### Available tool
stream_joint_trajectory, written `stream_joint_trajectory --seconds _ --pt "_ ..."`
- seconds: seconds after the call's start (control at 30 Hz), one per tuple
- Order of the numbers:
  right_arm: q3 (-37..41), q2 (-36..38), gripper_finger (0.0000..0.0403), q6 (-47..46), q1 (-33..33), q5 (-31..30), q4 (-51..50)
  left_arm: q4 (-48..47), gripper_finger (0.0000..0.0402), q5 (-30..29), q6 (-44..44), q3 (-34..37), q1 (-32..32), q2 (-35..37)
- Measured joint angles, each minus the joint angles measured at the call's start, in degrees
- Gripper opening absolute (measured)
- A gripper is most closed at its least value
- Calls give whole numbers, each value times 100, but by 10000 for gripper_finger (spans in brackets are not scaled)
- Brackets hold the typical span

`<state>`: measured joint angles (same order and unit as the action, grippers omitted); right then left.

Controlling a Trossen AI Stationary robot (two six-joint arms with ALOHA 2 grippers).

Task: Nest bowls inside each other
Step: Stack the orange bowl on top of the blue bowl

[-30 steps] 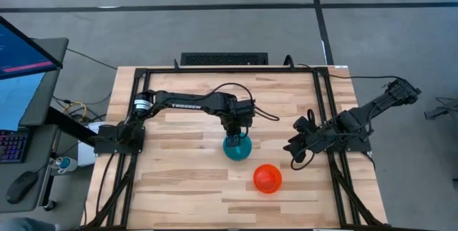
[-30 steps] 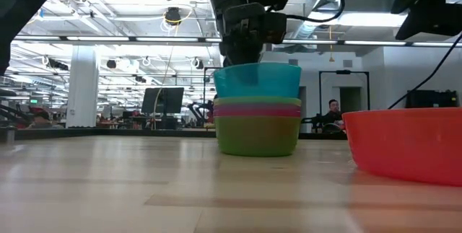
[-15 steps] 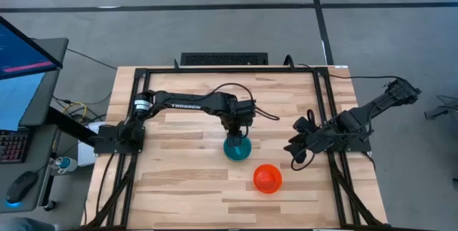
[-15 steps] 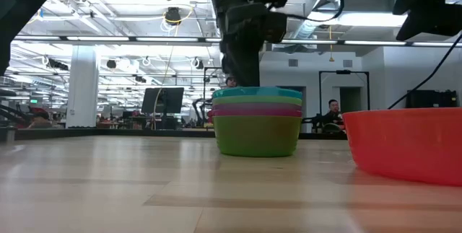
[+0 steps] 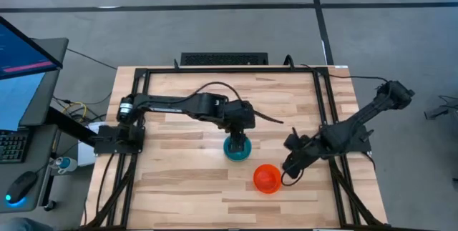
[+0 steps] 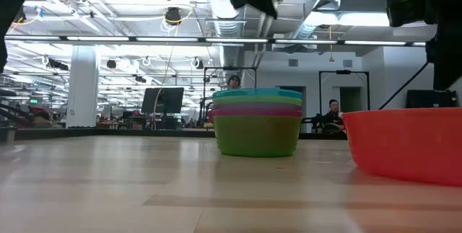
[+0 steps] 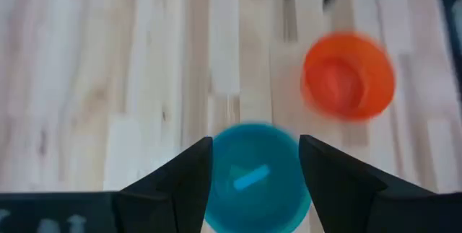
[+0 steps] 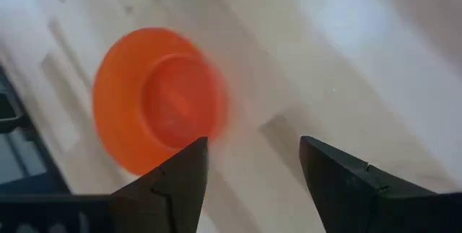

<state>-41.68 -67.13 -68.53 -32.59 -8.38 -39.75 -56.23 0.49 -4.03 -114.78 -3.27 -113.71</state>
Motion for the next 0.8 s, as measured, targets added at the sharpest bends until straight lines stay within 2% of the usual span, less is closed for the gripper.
stream_joint_trajectory --seconds 0.17,0.37,0.57,0.7,0.8 --pt "155 -562 240 5 8 251 940 308 199 -475 -221 0 -268 358" --pt "183 -1177 240 7 10 423 1190 456 199 -1077 -340 2 -568 602" --pt "176 -1881 240 120 58 690 2097 425 199 -1774 -403 2 -816 811" --pt "178 -2165 238 155 246 709 2272 -6 199 -2024 -496 107 -850 906" --pt "178 -2121 220 157 502 706 2240 -495 199 -2102 -643 564 -842 967"
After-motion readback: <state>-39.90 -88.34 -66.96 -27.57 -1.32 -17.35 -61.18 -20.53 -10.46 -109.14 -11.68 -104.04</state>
